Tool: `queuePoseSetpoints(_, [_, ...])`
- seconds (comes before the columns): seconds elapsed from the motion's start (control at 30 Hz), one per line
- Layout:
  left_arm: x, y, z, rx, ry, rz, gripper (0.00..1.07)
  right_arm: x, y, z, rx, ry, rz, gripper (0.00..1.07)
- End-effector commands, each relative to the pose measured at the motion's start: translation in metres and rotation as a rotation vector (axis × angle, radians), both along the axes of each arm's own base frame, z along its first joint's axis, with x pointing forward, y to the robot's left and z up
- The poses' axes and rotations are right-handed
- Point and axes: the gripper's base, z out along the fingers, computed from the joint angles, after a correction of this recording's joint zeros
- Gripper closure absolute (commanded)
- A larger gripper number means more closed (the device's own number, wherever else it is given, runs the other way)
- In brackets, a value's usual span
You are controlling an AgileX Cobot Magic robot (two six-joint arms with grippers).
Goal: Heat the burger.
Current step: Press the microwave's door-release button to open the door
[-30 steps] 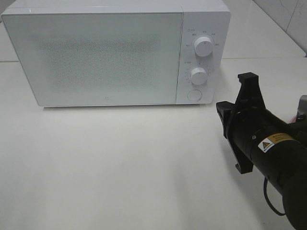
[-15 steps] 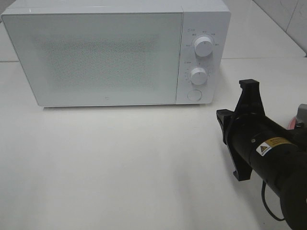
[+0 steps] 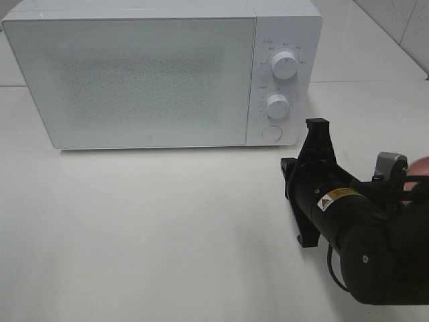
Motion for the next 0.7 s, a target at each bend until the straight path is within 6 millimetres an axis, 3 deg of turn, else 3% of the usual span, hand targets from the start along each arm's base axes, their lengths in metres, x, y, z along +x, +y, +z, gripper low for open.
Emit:
queuePoseSetpoints(0.03, [-0.003, 0.000, -0.001, 0.000, -0.020, -0.008, 0.09, 0.009, 0.001, 0.000, 0.007, -0.011, 0.011, 1.07])
queuePoseSetpoints(0.7, [-0.003, 0.000, -0.001, 0.000, -0.020, -0.008, 0.09, 0.067, 0.000, -0.011, 0.017, 0.020, -0.012, 1.07])
